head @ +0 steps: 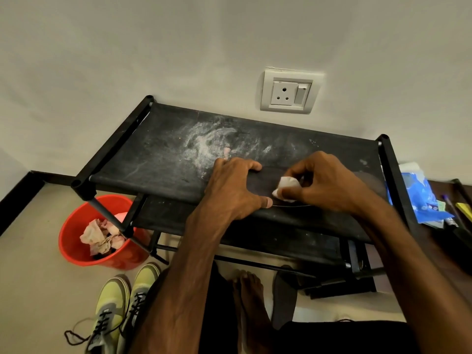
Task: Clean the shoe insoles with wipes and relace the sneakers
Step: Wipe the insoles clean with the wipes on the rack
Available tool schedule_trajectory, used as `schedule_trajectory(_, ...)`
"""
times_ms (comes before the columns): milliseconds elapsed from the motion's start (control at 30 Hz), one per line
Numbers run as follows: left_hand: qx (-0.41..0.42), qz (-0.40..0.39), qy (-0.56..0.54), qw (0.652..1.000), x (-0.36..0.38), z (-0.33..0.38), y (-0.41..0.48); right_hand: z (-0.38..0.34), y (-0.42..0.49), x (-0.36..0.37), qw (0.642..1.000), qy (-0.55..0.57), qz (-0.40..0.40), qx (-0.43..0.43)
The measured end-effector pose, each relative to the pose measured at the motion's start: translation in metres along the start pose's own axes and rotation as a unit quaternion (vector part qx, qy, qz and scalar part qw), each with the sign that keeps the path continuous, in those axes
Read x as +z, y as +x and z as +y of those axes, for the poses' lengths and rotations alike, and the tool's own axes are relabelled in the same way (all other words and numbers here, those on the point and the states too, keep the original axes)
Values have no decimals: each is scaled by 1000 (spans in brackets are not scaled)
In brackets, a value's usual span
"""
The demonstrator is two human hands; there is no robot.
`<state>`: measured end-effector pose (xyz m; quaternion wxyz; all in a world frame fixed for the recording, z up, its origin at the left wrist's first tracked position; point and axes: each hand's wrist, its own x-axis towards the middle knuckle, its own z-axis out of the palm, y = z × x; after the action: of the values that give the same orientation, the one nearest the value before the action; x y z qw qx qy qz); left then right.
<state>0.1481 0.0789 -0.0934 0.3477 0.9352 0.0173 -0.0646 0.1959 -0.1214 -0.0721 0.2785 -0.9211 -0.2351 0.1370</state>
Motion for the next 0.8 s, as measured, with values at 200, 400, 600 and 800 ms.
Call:
schedule_trajectory(200, 8, -1, -2, 1000, 0, -1, 0, 10, 0, -3, 986, 70, 148, 36)
schedule_trajectory(400, 33, 7, 30, 999, 0, -1, 1, 16, -5, -3, 978, 86, 181, 54)
schedule_trajectory(600, 73, 46, 41, 995, -1, -6, 2, 17, -9, -2, 981, 71, 181, 23)
schedule_trajectory(800, 99, 24, 33, 994, 2, -3, 3, 15, -2, 3, 983, 39, 179, -21)
